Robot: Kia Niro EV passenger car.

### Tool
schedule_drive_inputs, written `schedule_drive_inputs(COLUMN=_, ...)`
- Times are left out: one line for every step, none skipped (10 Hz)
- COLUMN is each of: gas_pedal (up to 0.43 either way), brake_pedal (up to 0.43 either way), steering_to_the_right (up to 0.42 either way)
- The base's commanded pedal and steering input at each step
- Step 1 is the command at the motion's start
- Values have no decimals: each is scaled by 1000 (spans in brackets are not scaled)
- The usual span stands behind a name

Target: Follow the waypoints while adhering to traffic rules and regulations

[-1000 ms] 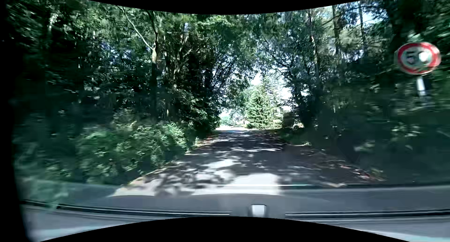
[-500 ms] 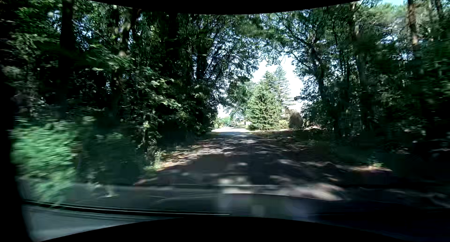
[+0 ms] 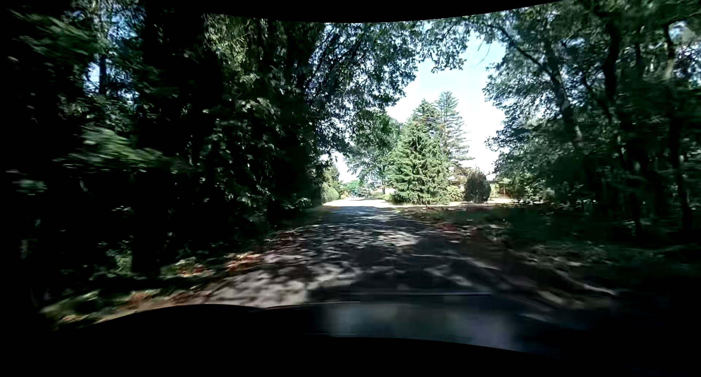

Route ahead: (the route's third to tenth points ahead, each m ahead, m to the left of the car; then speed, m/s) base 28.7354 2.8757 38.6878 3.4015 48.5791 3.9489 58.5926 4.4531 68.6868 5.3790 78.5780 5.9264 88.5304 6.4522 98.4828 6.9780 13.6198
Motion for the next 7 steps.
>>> schedule_drive_inputs(gas_pedal=169, brake_pedal=6, steering_to_the_right=-3)
schedule_drive_inputs(gas_pedal=169, brake_pedal=6, steering_to_the_right=-4)
schedule_drive_inputs(gas_pedal=169, brake_pedal=6, steering_to_the_right=-5)
schedule_drive_inputs(gas_pedal=169, brake_pedal=6, steering_to_the_right=-7)
schedule_drive_inputs(gas_pedal=169, brake_pedal=6, steering_to_the_right=-12)
schedule_drive_inputs(gas_pedal=169, brake_pedal=6, steering_to_the_right=-14)
schedule_drive_inputs(gas_pedal=169, brake_pedal=6, steering_to_the_right=-14)
